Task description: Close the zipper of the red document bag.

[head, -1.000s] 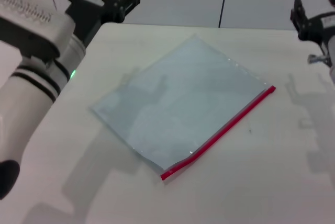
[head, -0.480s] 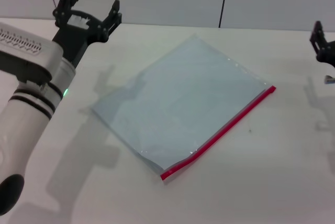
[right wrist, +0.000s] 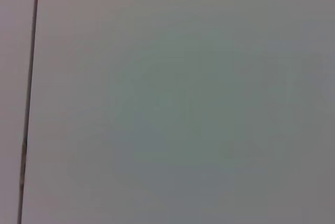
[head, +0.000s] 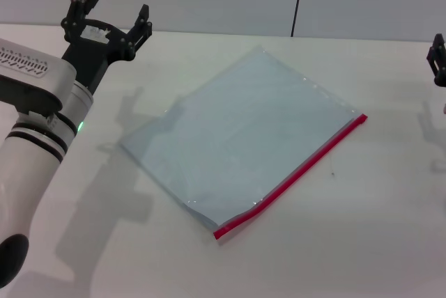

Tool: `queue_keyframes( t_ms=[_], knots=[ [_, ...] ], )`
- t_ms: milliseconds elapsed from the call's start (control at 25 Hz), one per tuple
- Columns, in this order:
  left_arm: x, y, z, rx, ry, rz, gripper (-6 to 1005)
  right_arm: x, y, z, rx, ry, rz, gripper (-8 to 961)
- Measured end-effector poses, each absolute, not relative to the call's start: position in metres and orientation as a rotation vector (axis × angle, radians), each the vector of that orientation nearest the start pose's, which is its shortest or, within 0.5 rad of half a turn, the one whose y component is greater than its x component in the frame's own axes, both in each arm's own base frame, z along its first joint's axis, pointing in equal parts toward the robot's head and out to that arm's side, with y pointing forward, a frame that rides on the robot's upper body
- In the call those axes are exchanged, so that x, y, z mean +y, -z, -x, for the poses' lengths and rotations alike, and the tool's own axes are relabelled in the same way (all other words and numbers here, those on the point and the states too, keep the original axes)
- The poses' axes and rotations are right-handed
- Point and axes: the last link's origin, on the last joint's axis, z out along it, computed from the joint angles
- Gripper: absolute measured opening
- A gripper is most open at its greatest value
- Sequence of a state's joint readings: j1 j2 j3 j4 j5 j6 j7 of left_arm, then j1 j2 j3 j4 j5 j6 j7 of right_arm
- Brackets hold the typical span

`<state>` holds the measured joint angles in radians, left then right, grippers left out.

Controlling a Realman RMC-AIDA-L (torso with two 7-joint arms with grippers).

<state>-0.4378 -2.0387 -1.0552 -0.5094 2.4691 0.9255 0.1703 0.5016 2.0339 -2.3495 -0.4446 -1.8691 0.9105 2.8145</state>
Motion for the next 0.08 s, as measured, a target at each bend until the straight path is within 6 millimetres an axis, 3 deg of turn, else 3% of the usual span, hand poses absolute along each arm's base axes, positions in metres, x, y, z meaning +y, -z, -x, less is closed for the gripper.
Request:
queue_keyframes(
  t_ms=[80],
  knots=[
    [0.3770,0.0144,0.2640,-0.317,0.634,1.661,889,0.3783,0.0182,-0.2966,0.542,-0.503,1.519,707]
  ],
)
